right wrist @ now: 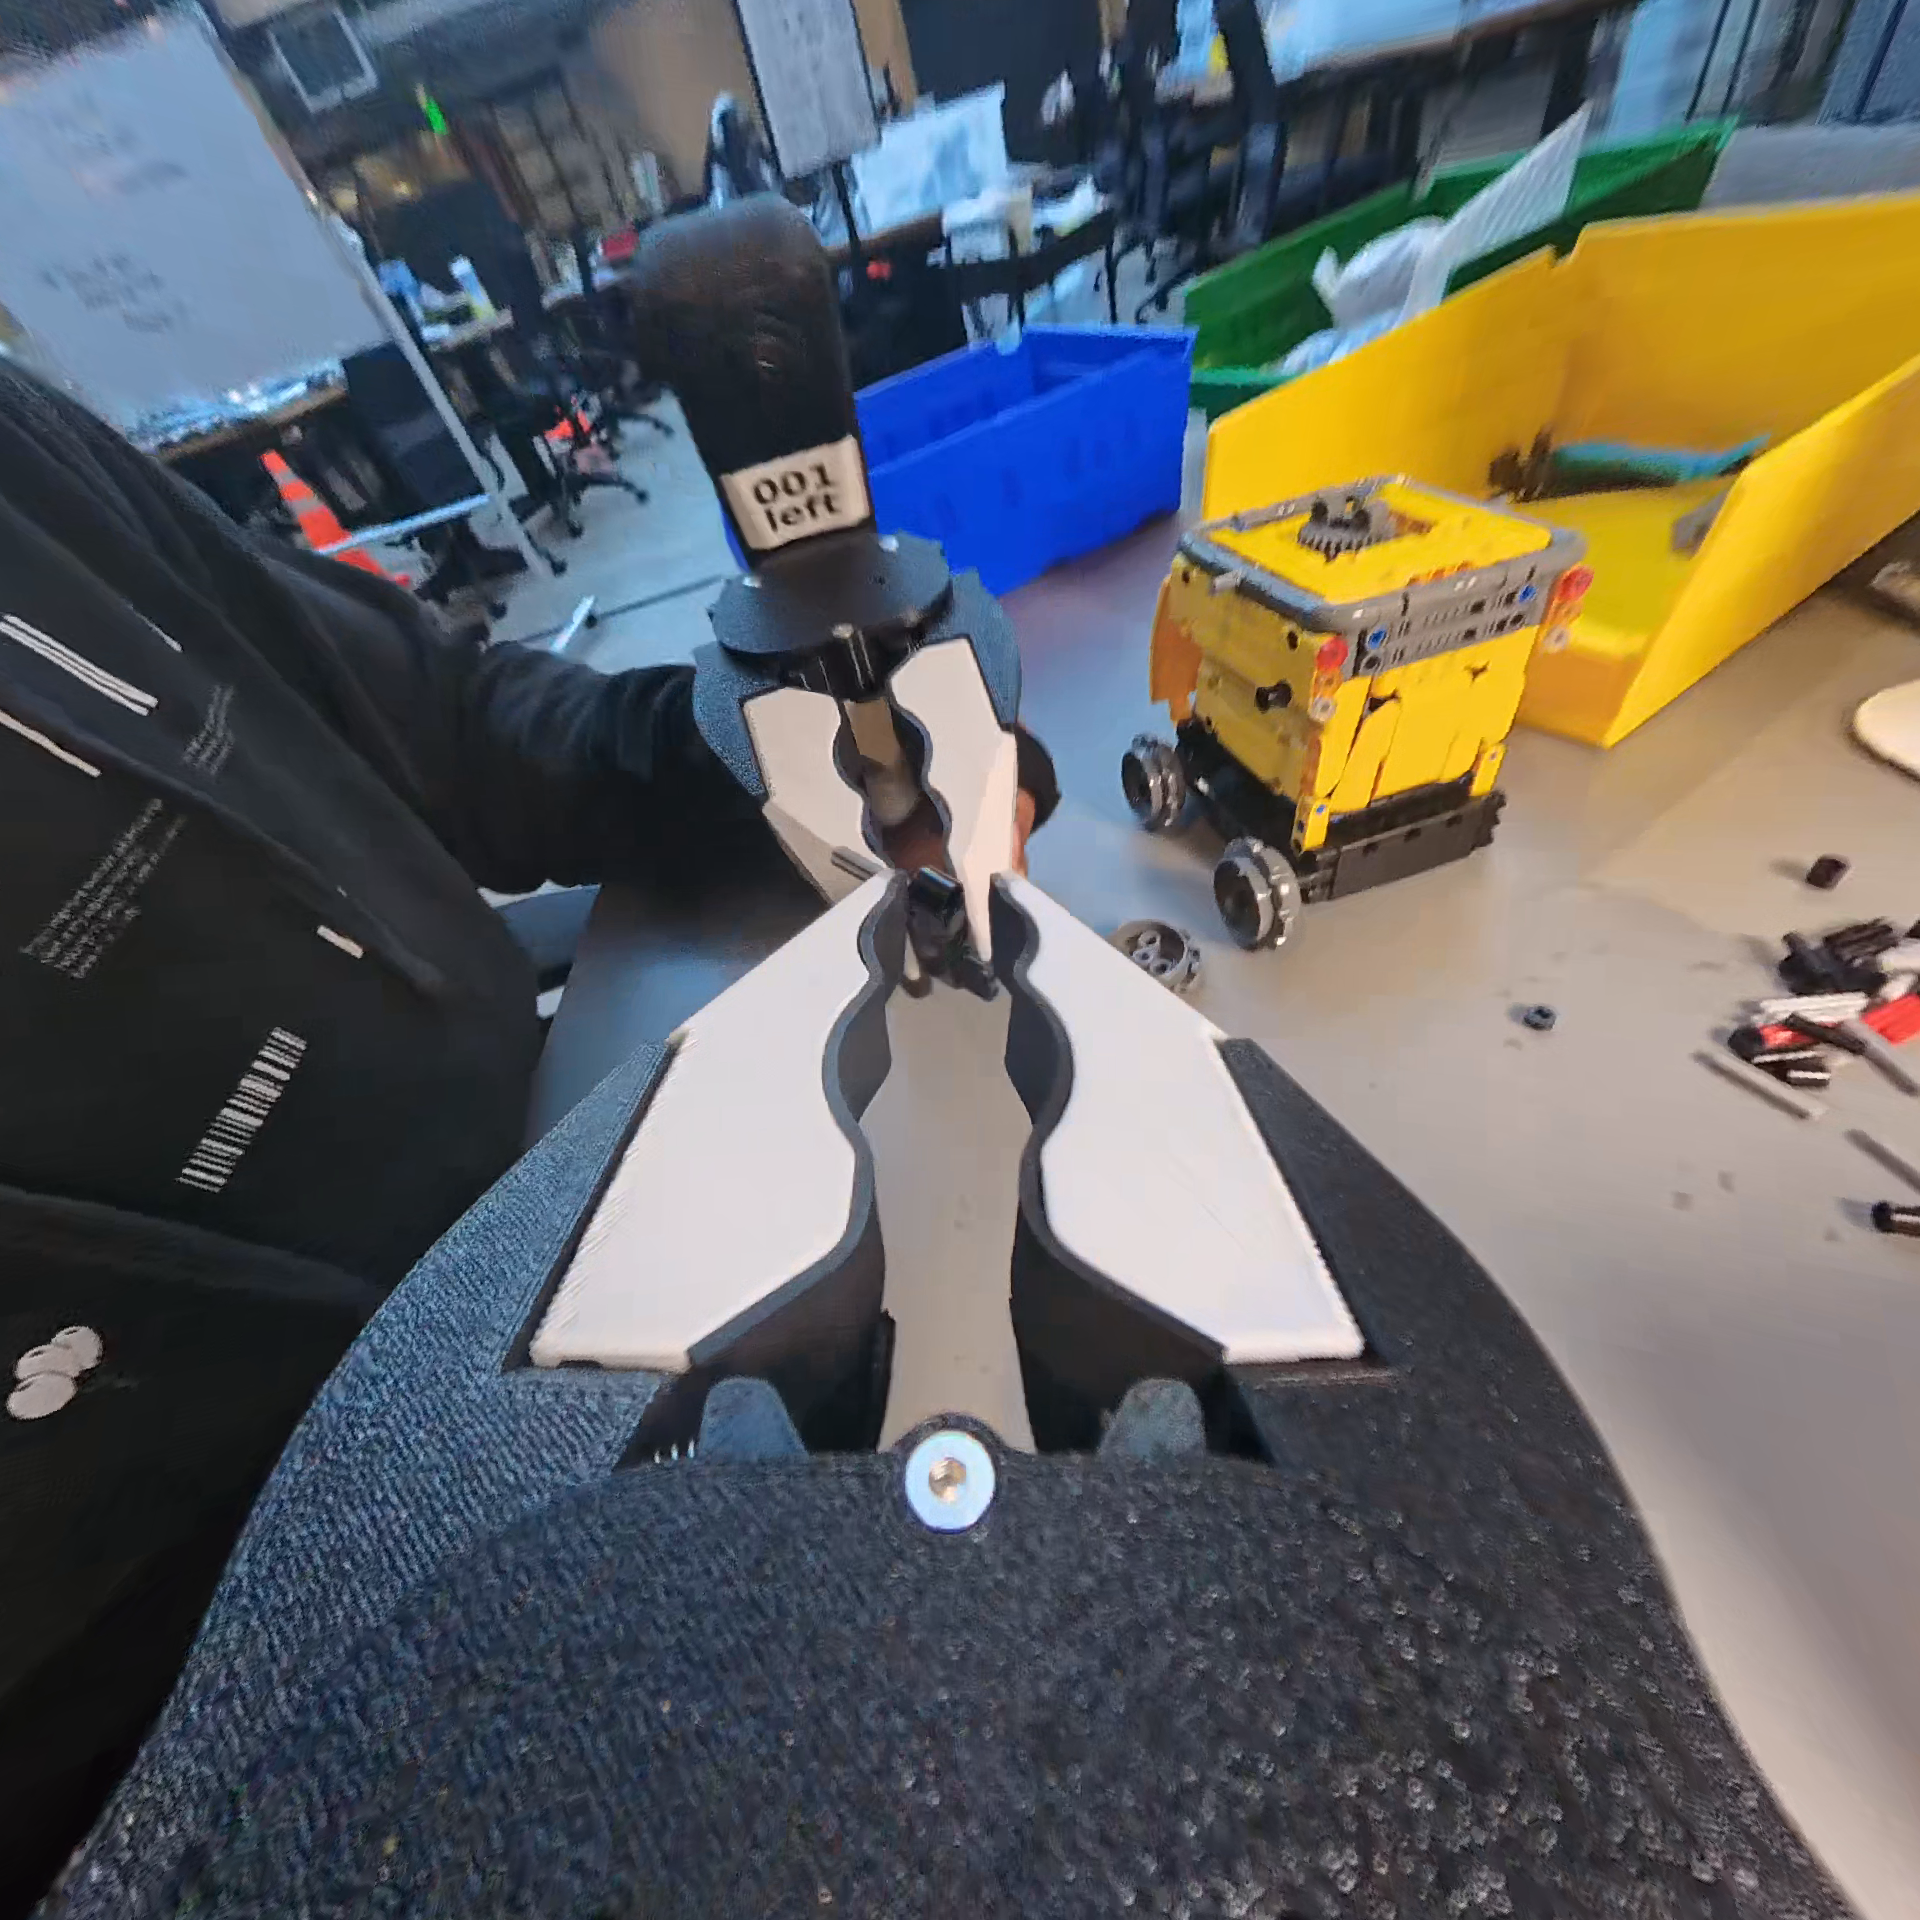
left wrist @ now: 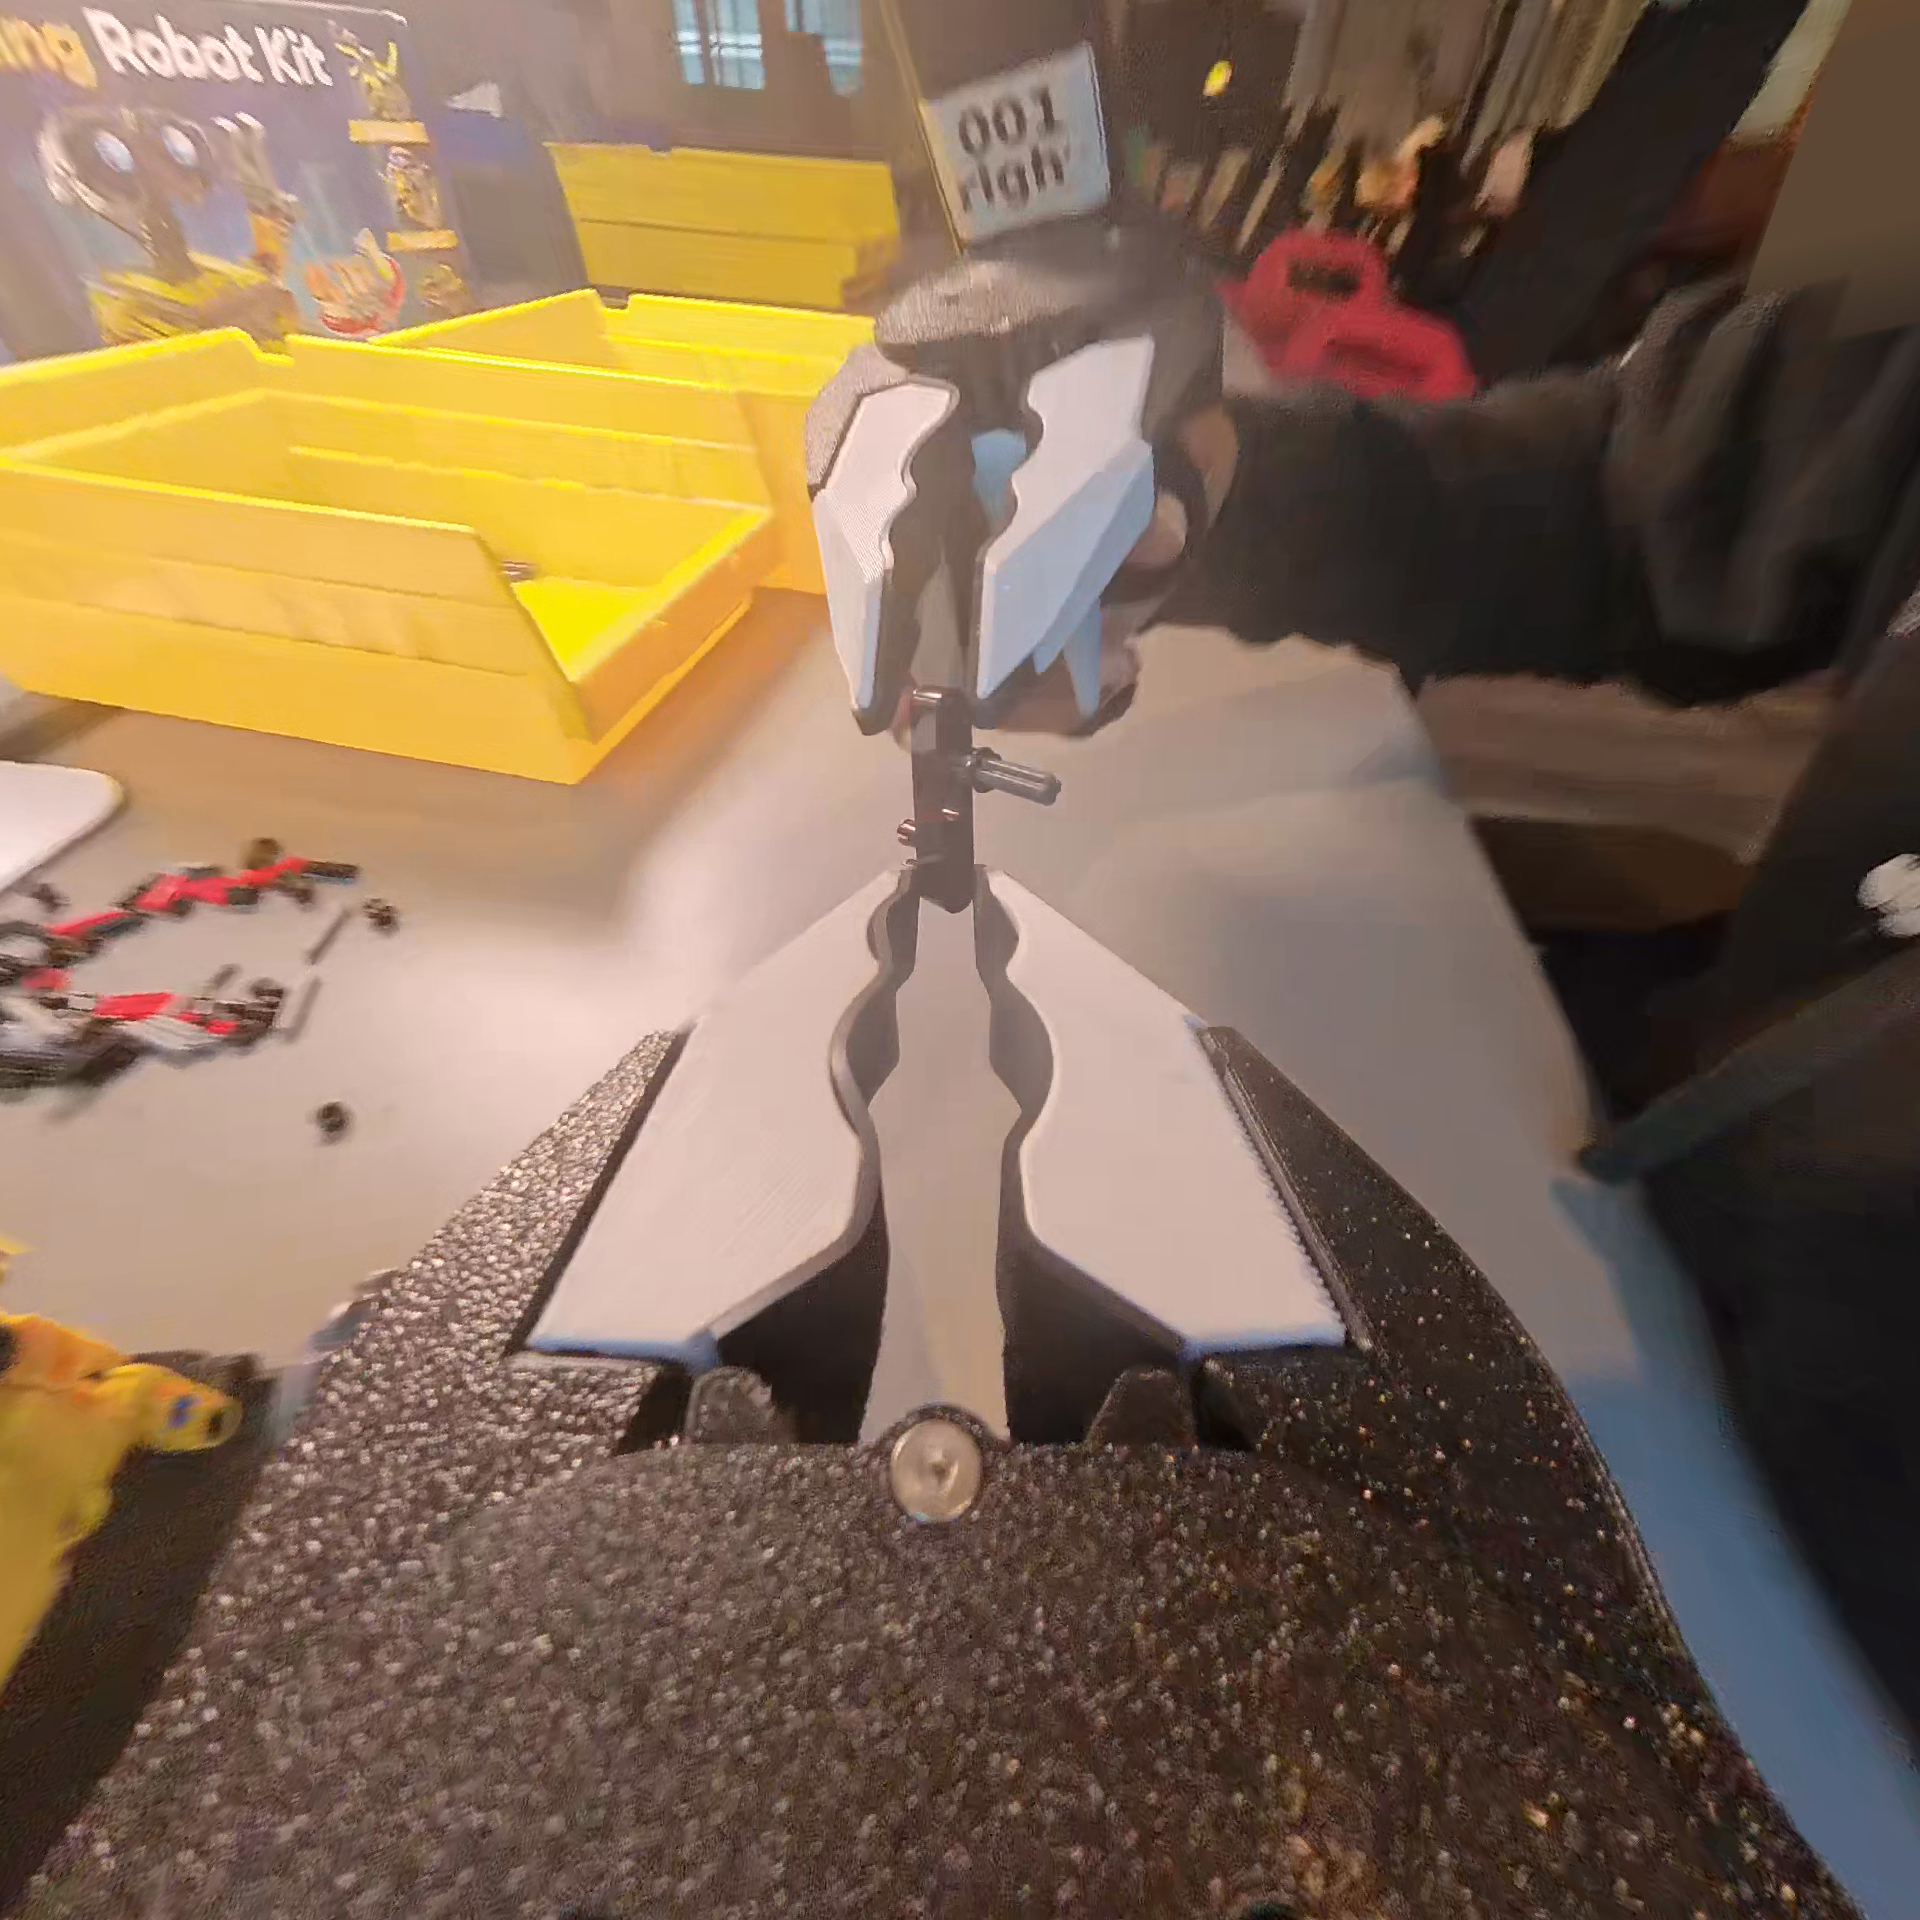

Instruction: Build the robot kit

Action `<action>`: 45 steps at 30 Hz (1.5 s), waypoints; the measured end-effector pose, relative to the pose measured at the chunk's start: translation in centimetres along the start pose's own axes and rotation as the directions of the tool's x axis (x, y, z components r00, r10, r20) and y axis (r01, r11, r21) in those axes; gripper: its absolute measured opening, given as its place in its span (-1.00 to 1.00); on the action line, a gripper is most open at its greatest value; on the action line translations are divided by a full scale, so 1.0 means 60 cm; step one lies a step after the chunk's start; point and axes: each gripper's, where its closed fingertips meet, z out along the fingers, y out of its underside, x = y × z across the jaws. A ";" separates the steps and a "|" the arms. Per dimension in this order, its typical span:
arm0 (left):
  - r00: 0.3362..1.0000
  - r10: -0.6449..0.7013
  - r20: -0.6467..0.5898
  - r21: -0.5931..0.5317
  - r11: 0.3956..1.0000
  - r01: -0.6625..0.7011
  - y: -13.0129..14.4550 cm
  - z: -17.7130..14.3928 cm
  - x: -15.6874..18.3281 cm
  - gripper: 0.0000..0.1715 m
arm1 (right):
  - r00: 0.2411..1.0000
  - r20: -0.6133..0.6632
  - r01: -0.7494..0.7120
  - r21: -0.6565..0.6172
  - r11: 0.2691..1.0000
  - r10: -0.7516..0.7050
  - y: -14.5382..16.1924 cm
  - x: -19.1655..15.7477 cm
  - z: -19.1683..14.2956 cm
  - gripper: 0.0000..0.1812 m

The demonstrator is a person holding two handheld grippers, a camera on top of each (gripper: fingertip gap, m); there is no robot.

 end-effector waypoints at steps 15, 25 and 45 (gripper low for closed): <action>0.965 -0.205 -0.165 0.056 0.975 0.217 -0.017 -0.006 0.018 -0.82 | 0.988 0.117 -0.082 -0.124 0.989 0.096 0.026 -0.019 0.003 -0.88; 0.973 0.226 0.050 -0.199 0.957 -0.212 0.046 -0.005 -0.007 -0.88 | 0.926 0.028 -0.348 -0.323 0.880 0.376 0.108 0.015 0.023 -0.88; 0.982 -0.160 0.098 -0.176 0.969 0.175 0.058 0.007 -0.035 -0.99 | 0.964 -0.266 -0.072 -0.260 0.963 0.000 0.107 0.050 0.017 -0.74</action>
